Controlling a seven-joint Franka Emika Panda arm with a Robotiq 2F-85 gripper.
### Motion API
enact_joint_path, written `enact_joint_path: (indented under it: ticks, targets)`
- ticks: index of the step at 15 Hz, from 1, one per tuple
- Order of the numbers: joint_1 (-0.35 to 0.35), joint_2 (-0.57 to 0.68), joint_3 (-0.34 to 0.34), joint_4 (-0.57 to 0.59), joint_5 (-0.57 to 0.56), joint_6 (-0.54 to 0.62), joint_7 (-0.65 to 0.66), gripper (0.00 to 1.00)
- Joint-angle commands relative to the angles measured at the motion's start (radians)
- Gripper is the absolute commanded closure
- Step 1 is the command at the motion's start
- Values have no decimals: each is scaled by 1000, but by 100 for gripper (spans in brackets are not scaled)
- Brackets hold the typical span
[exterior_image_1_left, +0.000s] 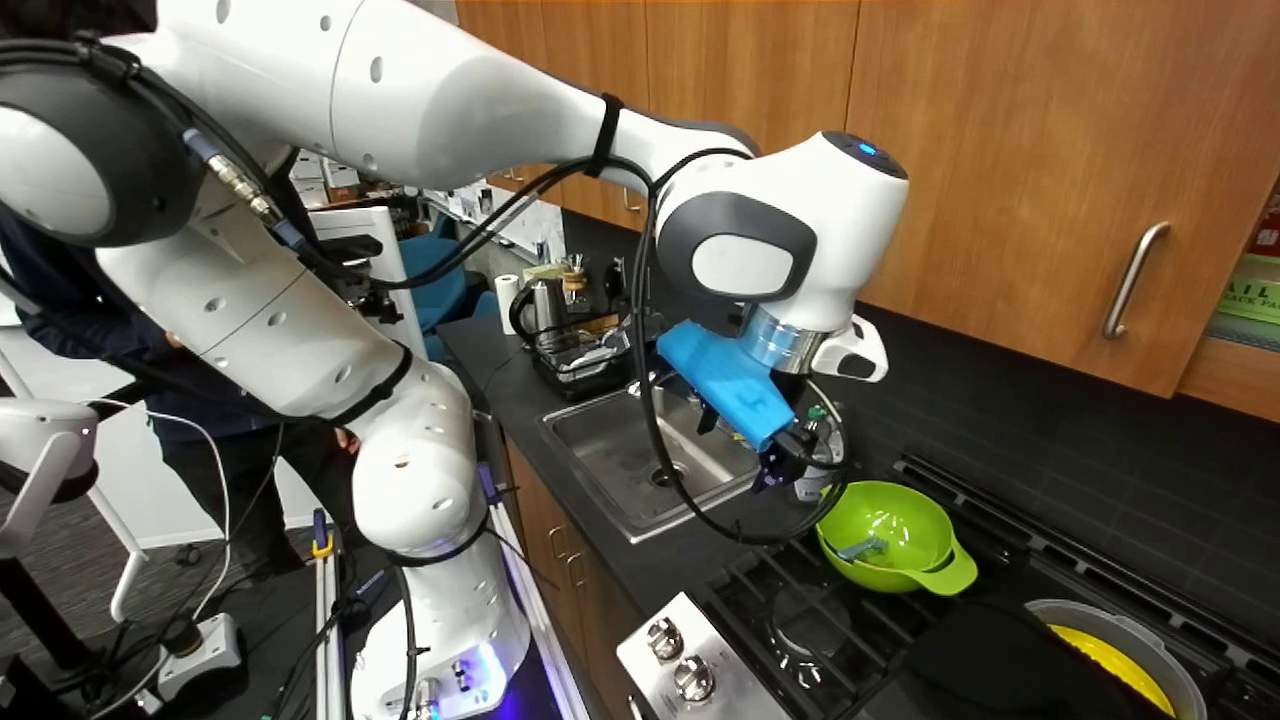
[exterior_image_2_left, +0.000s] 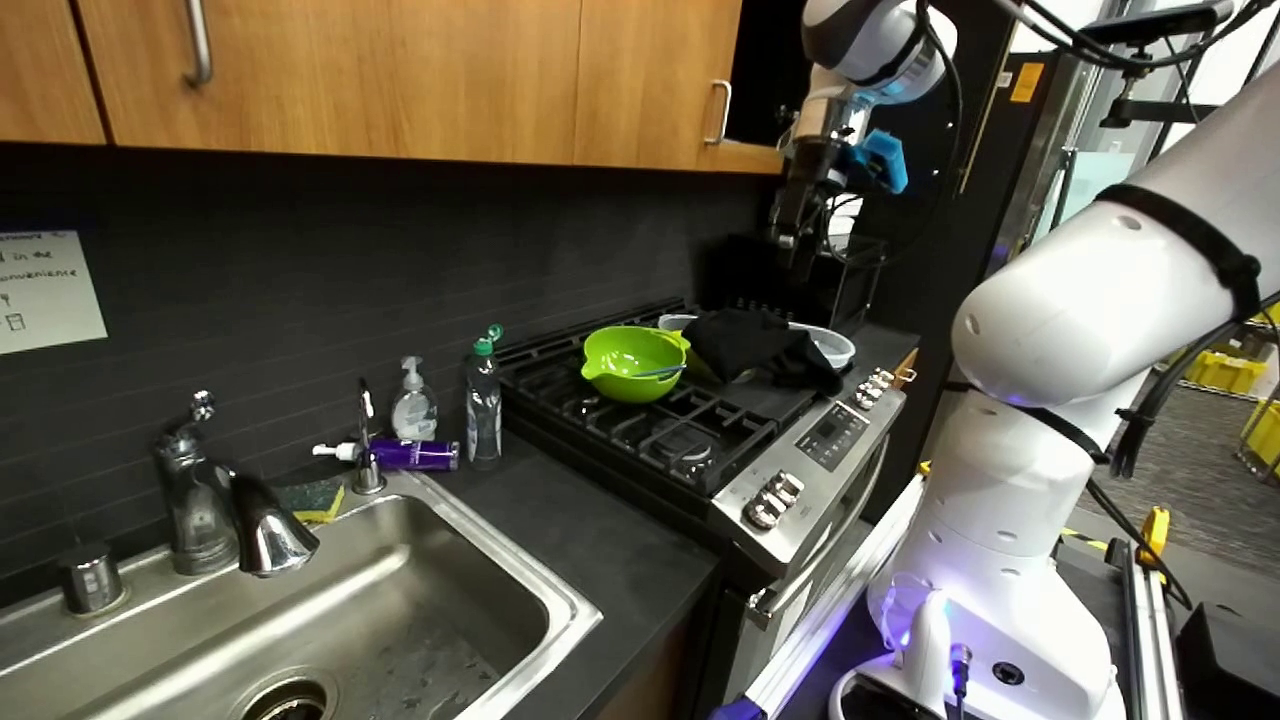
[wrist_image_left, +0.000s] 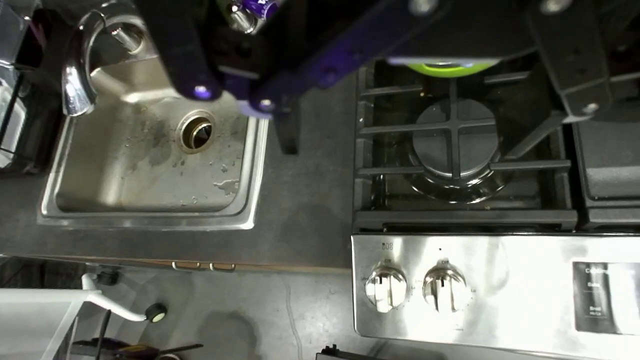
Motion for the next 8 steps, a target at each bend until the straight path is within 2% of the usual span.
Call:
enact_joint_path:
  ticks: [1,6,7,8]
  targets:
    - [13,-25,24,-22,-11,79,1,0]
    - [20,-20,48,-41,-28,163,18,0]
    - [15,-15,55,-43,-42,171,34,0]
    - [26,-1,33,-24,-17,141,10,0]
